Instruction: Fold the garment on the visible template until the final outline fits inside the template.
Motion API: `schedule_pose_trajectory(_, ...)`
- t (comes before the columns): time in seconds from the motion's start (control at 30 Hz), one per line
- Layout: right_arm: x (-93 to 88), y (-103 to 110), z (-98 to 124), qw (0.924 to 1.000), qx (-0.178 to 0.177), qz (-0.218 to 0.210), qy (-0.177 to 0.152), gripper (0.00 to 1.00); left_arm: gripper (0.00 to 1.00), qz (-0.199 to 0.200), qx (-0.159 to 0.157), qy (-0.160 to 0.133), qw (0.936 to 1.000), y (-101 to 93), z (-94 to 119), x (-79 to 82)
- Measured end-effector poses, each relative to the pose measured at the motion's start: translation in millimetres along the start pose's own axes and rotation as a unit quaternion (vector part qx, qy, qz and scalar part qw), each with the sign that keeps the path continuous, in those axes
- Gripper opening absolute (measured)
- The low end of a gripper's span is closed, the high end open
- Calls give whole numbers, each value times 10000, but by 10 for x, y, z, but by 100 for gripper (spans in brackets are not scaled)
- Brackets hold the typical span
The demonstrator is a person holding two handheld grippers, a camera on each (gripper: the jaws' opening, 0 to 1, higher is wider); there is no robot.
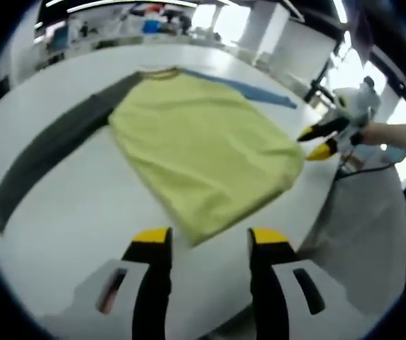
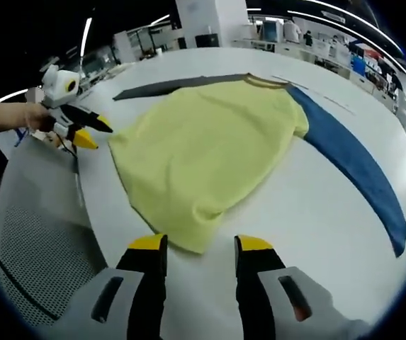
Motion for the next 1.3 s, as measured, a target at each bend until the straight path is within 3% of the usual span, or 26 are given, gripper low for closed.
schedule_pose_trajectory(0.33, -45, 14, -89, 10000, 5, 48, 53, 27, 29, 141, -36, 53, 9999, -2, -56, -31)
schedule_pose_trajectory(0.47, -42, 60, -98, 9998, 53, 212, 11, 13, 17, 114, 24, 119, 9999, 21, -69, -37)
schedule_pose_trajectory(0.6, -32, 44, -60, 9996, 7, 277, -72, 6, 1, 169, 163, 138, 9996, 77, -61, -30)
schedule_pose_trajectory(0.9, 35, 69, 34, 9983, -66, 509, -266, 3, 0, 158, 191, 134, 9996, 53, -29, -1)
schedule_pose_trajectory(1.3, 145, 306, 371, 9958, -47, 771, -491, 2, 0, -75, 255, 102, 9996, -79, 261, 31)
Point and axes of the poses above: the point that each gripper's makers call its tool centre point, and the gripper's own axes: z roughly backward along the fingers, y roughly to its left, x roughly out of its top, the point moved 7 cm from there along z, roughly backward along the fingers, and after that the axes turned 10 degrees about -z, right-handed, at the moved point
